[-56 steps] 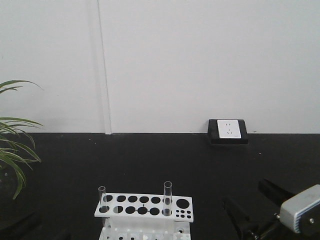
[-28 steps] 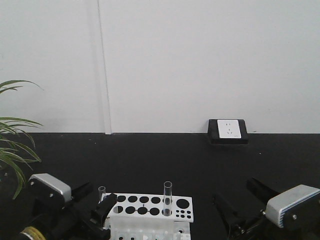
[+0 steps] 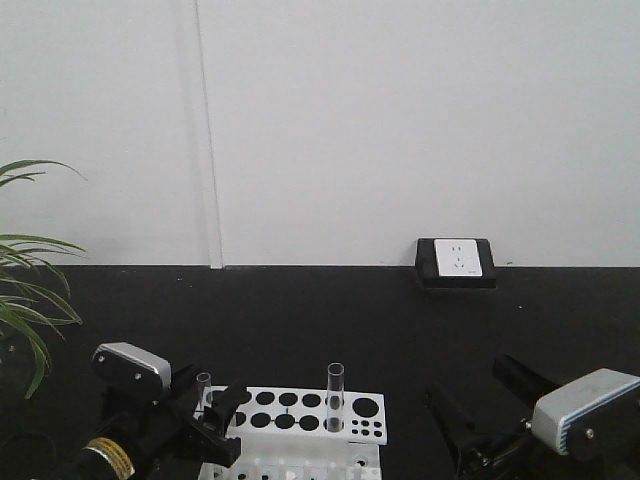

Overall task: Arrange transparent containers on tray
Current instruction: 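Reach both grippers down toward the two clear tubes in the rack, then grasp a clear test tube with the left gripper and lift it up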

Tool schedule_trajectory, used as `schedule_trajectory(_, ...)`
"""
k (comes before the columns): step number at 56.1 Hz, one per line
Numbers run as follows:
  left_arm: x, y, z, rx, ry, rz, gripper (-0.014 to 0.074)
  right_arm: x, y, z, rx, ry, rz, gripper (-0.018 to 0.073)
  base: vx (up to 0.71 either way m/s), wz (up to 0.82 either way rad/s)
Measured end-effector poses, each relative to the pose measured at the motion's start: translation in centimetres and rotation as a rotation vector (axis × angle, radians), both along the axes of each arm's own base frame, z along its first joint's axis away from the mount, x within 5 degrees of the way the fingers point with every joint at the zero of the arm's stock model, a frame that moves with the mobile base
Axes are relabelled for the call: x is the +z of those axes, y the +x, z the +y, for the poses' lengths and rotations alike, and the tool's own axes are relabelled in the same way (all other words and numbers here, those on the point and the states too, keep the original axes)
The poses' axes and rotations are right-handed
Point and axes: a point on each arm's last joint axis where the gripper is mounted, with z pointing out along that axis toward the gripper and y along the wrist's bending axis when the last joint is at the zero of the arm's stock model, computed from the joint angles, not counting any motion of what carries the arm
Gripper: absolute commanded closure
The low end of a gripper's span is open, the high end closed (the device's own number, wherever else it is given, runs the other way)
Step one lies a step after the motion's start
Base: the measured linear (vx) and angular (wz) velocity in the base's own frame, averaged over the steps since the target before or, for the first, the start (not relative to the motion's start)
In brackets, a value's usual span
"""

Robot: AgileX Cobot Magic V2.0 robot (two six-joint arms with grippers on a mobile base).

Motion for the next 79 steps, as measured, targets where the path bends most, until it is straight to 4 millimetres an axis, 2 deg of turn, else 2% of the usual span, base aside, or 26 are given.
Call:
schedule_trajectory(5, -0.8, 0.1, 0.0, 0.000, 0.004, 0.023, 0.0104, 0.0, 0.0, 0.0, 0.000, 0.000, 0.000, 0.0013, 0.00, 0.00)
schedule_trajectory(11, -1.0, 0.1, -0.1, -0.002, -0.005, 0.016, 0.0202, 0.0, 0.0, 0.0, 0.000, 0.000, 0.000, 0.0013, 0.00, 0.00)
schedule_trajectory(25, -0.6, 0.4, 0.2, 0.039, -0.051, -0.020, 0.0593, 0.0, 0.0, 0.0, 0.000, 0.000, 0.000, 0.0013, 0.00, 0.00)
schedule_trajectory(36, 0.3, 0.3, 0.3, 0.053, -0.063, -0.035, 0.0603, -0.2, 0.0, 0.0, -0.001, -0.008, 0.015, 0.0013, 0.00, 0.00)
schedule_trajectory(42, 2.8, 0.0, 0.4, 0.051, -0.086, -0.102, 0.0603, -0.3, 0.0, 0.0, -0.001, -0.014, 0.027, 0.0013, 0.00, 0.00)
schedule_trajectory(47, 6.0, -0.7, 0.7, 0.052, -0.105, -0.166, 0.0603, -0.5, 0.0, 0.1, 0.008, -0.027, 0.031, 0.0013, 0.00, 0.00)
schedule_trajectory(61, 17.1, -2.9, 1.4, 0.043, -0.051, -0.277, 0.0603, -2.9, 0.5, 1.6, 0.146, -0.132, 0.068, 0.0013, 0.00, 0.00)
schedule_trajectory(66, 20.1, -3.9, 1.7, 0.048, -0.036, -0.317, 0.0603, -3.6, 1.1, 2.4, 0.195, -0.120, 0.083, 0.0013, 0.00, 0.00)
schedule_trajectory(71, 21.8, -4.8, 2.0, 0.052, -0.039, -0.352, 0.0603, -3.8, 2.3, 3.3, 0.239, -0.105, 0.083, 0.0013, 0.00, 0.00)
schedule_trajectory(79, 22.4, -5.4, 2.3, 0.058, -0.033, -0.350, 0.0603, -4.0, 4.7, 4.7, 0.260, -0.064, 0.086, 0.0013, 0.00, 0.00)
